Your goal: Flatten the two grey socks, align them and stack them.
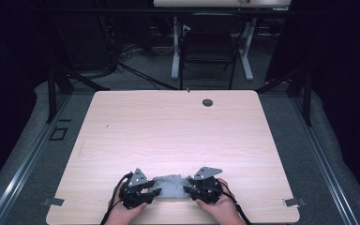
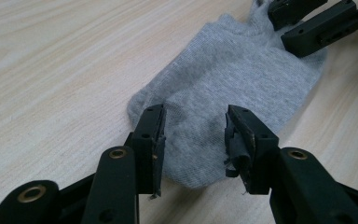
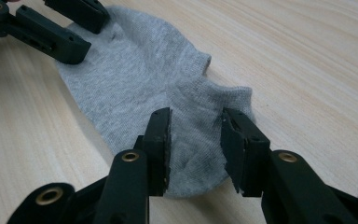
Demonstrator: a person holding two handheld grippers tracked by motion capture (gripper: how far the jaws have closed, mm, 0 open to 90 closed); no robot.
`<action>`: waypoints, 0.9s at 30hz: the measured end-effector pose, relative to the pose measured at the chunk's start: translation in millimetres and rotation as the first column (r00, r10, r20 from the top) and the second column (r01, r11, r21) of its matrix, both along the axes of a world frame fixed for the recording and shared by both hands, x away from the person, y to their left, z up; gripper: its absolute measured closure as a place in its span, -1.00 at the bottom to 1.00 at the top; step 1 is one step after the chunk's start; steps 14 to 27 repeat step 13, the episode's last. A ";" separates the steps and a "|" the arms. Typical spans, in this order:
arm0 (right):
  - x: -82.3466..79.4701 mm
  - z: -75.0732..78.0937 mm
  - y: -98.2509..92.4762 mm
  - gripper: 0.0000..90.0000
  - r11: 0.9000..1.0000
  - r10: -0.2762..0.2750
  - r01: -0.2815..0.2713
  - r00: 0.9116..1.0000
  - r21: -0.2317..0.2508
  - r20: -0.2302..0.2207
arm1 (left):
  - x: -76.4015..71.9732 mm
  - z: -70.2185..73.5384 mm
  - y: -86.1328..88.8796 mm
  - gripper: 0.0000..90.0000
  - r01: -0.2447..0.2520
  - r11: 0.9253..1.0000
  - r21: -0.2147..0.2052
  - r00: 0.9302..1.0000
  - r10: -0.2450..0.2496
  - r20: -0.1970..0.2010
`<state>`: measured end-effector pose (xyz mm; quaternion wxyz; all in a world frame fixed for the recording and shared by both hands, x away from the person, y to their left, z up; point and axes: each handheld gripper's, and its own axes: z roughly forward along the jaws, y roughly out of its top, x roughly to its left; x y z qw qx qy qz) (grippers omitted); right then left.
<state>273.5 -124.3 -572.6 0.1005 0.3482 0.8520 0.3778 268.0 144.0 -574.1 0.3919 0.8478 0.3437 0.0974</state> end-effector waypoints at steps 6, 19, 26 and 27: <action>-5.7 15.8 -5.8 0.29 0.998 -0.001 -0.002 0.998 0.055 0.057 | -2.2 12.9 7.8 0.09 -0.027 0.998 -0.053 0.999 0.028 0.022; -4.9 24.7 -26.6 0.27 0.996 -0.070 0.064 0.993 0.068 0.093 | 4.2 19.6 30.2 0.05 -0.098 0.991 -0.092 0.994 0.101 0.030; -4.9 24.7 -26.6 0.27 0.996 -0.070 0.064 0.993 0.068 0.093 | 4.2 19.6 30.2 0.05 -0.098 0.991 -0.092 0.994 0.101 0.030; -4.9 24.7 -26.6 0.27 0.996 -0.070 0.064 0.993 0.068 0.093 | 4.2 19.6 30.2 0.05 -0.098 0.991 -0.092 0.994 0.101 0.030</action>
